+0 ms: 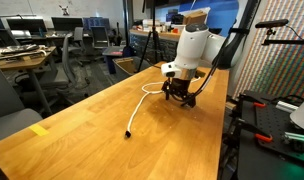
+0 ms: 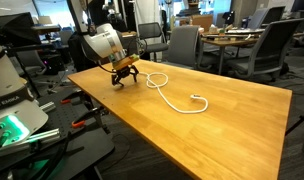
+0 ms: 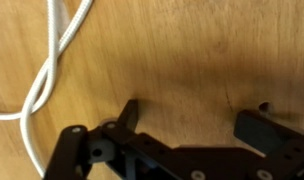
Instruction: Tie a knot with the white rope
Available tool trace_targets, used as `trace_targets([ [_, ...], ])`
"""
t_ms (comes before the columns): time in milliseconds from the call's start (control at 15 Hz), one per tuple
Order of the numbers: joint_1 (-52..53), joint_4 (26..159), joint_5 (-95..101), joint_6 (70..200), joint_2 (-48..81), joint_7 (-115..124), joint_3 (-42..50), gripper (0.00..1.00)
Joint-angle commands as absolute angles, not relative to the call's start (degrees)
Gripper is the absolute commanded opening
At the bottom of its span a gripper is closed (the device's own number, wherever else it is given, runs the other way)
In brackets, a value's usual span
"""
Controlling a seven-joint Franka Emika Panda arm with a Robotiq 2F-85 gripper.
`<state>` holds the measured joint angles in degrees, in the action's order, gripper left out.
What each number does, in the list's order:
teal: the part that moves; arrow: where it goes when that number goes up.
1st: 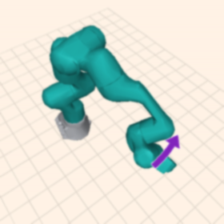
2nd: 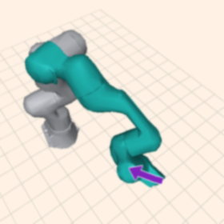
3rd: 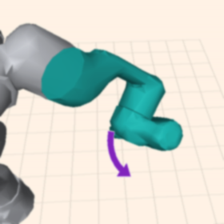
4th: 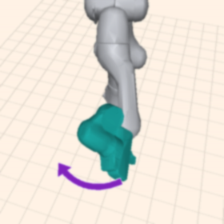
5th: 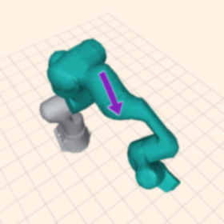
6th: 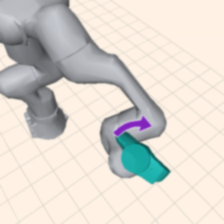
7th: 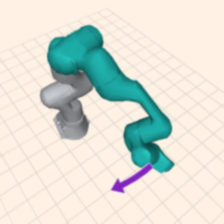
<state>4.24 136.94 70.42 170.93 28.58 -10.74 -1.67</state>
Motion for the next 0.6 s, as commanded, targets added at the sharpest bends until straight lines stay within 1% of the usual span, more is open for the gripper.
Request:
trace_targets([
  [0,2.0,139.8,66.2,168.7,21.8,-18.5,-5.2,1.0],
  [267,1.3,142.1,62.6,166.5,14.3,-25.1,-8.3,1.0],
  [400,0.5,142.0,59.0,165.3,13.0,-29.2,-9.3,1.0],
  [533,-1.6,142.6,52.3,164.6,13.3,-38.5,-11.2,1.0],
])
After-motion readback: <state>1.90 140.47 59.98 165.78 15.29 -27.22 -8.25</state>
